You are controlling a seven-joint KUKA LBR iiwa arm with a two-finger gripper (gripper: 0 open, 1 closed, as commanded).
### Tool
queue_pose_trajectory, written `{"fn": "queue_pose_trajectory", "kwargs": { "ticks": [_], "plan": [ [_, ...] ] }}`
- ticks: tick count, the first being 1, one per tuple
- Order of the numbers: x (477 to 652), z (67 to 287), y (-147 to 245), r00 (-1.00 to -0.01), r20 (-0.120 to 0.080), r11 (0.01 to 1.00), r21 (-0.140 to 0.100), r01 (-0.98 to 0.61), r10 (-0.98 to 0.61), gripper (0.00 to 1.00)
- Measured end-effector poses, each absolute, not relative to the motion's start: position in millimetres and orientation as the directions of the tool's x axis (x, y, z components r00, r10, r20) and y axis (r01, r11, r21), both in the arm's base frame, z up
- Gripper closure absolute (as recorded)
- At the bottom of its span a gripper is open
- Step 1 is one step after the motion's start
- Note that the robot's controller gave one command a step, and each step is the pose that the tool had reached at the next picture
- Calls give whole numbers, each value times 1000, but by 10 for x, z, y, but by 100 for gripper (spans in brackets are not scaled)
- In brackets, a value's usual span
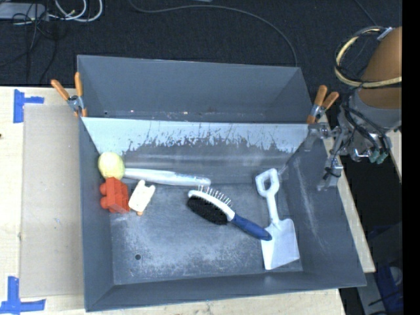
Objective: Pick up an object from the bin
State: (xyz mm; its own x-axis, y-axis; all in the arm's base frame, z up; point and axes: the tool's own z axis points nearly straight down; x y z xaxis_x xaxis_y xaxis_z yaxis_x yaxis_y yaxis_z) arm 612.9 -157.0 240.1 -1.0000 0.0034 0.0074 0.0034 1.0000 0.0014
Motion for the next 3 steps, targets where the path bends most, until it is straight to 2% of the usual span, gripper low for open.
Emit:
{"fn": "queue_pose_trajectory", "kwargs": {
  "ticks": [1,2,3],
  "plan": [
    [6141,2454,-1561,-1000,0,1000,0,0,0,0],
    [6157,1503,-1049,-998,1,998,1,59,59,0],
    [6213,883,-1376,-967,-1,967,0,-255,-255,0]
  ]
}}
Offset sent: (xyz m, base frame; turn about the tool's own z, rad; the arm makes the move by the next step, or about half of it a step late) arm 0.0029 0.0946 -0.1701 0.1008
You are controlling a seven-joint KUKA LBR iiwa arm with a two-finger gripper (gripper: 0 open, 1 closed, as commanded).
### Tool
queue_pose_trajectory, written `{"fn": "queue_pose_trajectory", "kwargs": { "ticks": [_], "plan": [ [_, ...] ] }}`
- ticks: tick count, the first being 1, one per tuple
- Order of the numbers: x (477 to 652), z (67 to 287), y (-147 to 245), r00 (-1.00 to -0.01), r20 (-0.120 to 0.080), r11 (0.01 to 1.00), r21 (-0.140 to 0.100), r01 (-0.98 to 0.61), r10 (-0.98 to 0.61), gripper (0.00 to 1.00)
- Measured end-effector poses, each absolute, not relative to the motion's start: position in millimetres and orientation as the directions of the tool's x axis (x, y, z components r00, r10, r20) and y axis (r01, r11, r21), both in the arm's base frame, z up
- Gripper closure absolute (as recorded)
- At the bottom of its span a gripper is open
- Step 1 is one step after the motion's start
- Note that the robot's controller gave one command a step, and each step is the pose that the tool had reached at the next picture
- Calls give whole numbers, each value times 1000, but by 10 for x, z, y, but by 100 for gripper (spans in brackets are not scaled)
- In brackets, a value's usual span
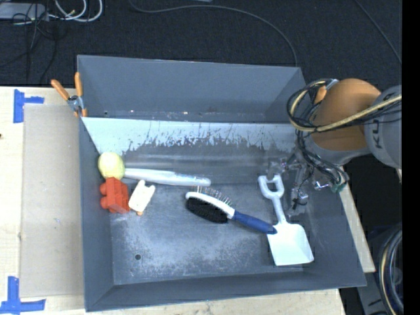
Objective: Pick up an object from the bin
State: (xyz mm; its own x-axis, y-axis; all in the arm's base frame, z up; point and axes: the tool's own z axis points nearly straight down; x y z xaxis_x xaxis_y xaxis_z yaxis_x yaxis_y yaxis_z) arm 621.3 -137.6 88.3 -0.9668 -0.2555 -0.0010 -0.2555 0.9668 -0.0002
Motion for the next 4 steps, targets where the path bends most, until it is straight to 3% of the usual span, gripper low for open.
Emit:
{"fn": "queue_pose_trajectory", "kwargs": {
  "ticks": [1,2,3,4],
  "plan": [
    [6177,717,-1324,-913,0,913,1,-408,-408,0],
    [6130,706,-1027,-974,2,974,1,-226,-226,0],
    [6115,700,-777,-959,0,959,2,-282,-282,100],
    [6114,700,-777,-959,0,959,2,-282,-282,100]
  ]
}}
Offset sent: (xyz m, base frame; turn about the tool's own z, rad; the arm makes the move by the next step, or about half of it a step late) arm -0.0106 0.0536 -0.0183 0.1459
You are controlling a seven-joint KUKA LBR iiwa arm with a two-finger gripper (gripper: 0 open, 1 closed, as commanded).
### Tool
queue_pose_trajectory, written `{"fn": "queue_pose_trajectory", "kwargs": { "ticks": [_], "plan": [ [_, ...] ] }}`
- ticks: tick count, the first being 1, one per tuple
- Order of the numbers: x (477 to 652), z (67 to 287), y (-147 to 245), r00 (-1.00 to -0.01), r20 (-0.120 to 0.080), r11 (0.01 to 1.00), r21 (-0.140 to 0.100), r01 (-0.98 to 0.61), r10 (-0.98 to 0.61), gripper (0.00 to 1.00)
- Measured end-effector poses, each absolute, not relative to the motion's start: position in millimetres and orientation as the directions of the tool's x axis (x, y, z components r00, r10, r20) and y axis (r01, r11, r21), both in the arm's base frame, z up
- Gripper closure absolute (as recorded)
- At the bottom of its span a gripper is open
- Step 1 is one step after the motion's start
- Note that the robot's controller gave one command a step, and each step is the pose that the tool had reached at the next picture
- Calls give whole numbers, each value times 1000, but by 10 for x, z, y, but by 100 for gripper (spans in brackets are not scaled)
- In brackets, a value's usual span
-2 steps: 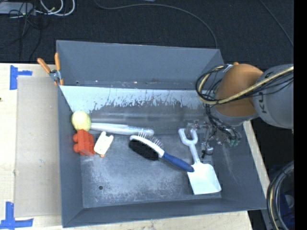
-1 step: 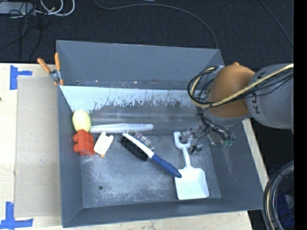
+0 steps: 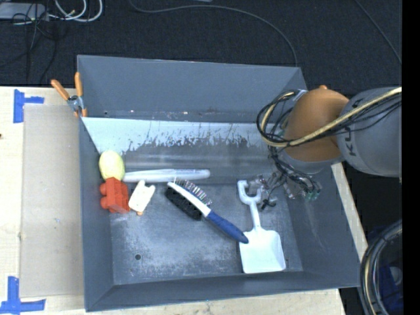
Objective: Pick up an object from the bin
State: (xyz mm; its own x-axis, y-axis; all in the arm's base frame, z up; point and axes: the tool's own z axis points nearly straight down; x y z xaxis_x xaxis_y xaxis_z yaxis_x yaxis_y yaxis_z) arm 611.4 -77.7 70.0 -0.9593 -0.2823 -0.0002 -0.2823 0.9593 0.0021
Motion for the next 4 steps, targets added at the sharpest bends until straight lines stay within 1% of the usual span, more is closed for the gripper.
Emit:
{"fn": "queue_pose_trajectory", "kwargs": {
  "ticks": [4],
  "plan": [
    [6113,794,-771,-959,0,959,2,-284,-284,100]
  ]
}}
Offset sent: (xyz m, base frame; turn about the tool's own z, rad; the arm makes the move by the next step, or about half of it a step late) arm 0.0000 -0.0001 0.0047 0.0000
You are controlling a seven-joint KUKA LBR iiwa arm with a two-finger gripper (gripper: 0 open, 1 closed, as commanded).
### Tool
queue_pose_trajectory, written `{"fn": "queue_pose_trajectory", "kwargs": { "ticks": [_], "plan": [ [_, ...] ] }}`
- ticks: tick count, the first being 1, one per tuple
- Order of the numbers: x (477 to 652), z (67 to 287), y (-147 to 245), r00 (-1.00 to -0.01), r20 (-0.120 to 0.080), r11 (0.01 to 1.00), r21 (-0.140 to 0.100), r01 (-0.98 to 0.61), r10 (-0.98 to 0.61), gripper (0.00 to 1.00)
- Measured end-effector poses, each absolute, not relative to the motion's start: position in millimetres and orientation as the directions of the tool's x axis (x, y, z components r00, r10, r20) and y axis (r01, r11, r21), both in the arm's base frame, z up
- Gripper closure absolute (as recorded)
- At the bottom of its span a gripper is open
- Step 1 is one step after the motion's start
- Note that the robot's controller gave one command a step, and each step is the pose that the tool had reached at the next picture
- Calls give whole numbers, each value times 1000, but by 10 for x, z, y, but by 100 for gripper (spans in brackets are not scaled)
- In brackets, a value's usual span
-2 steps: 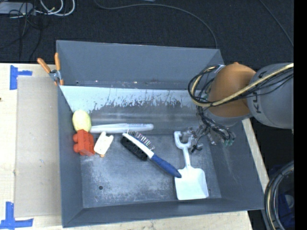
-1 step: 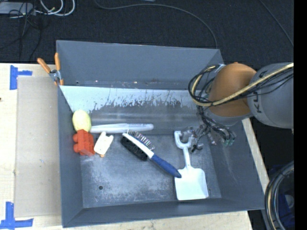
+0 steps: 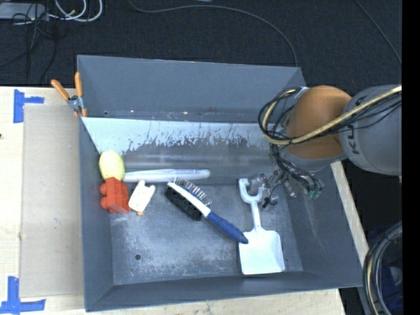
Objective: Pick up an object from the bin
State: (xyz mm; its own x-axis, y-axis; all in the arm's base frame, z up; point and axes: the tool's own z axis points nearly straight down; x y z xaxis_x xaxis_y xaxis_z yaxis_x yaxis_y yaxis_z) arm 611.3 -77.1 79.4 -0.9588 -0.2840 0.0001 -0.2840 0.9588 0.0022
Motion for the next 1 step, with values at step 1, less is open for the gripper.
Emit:
{"fn": "queue_pose_trajectory", "kwargs": {
  "ticks": [1],
  "plan": [
    [6105,844,-768,-959,2,959,3,-284,-284,100]
  ]
}}
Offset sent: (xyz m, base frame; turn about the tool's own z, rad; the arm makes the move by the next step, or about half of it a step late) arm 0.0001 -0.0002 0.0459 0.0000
